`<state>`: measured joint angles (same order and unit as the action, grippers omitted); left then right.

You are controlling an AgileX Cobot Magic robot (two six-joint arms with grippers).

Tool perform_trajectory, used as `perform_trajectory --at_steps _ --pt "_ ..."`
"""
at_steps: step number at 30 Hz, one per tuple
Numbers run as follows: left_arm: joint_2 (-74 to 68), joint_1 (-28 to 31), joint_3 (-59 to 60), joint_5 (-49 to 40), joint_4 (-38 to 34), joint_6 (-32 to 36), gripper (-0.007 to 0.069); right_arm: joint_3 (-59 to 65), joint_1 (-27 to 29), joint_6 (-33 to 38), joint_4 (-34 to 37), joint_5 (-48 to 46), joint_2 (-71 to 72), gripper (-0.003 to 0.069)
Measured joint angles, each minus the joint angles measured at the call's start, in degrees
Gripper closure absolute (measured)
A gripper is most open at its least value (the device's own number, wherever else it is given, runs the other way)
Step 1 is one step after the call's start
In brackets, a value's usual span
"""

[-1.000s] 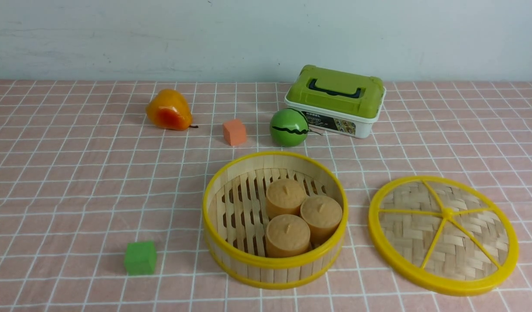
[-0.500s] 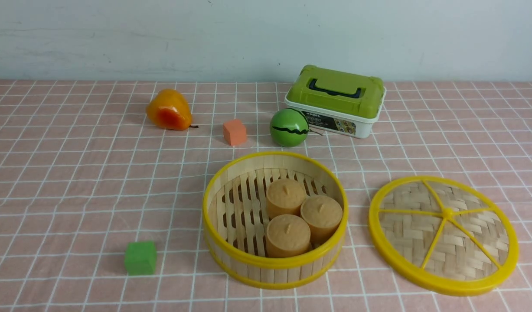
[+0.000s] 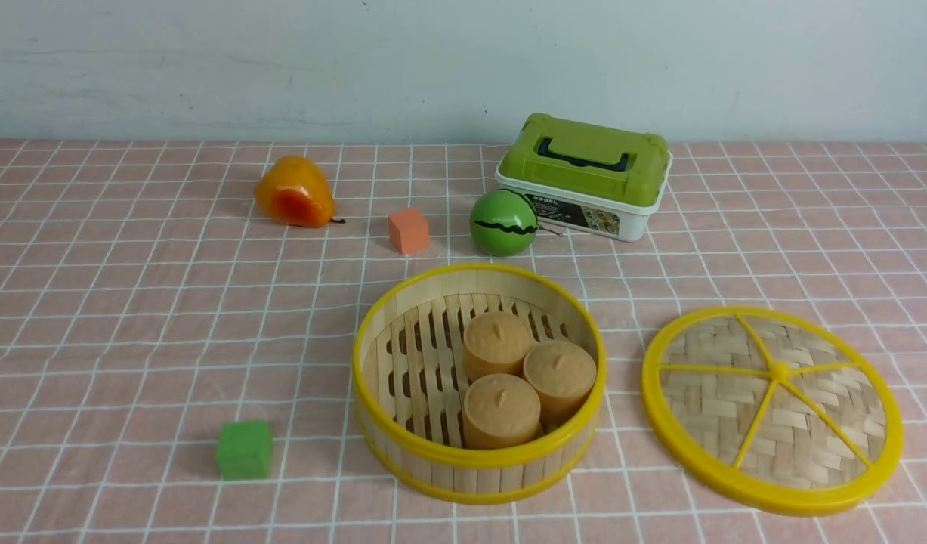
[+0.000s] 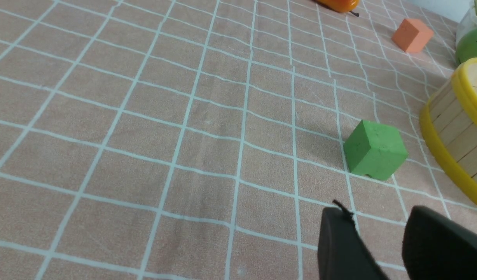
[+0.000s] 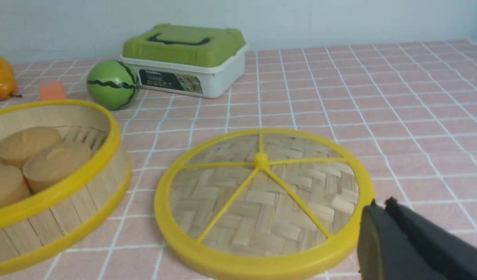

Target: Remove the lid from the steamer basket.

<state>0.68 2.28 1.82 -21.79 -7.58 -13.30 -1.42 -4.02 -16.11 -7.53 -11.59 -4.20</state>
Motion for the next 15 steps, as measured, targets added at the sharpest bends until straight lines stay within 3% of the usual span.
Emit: perform_trajectory --at_steps 6,15 --pt "0.0 0.0 0.0 0.0 0.0 0.0 0.0386 2.94 1.71 -3.21 -0.93 -3.12 4.68 0.0684" --pt "0.0 0.0 0.0 -0.02 0.0 0.0 0.0386 2.78 5.74 7.43 6.56 -8.89 4.79 0.0684"
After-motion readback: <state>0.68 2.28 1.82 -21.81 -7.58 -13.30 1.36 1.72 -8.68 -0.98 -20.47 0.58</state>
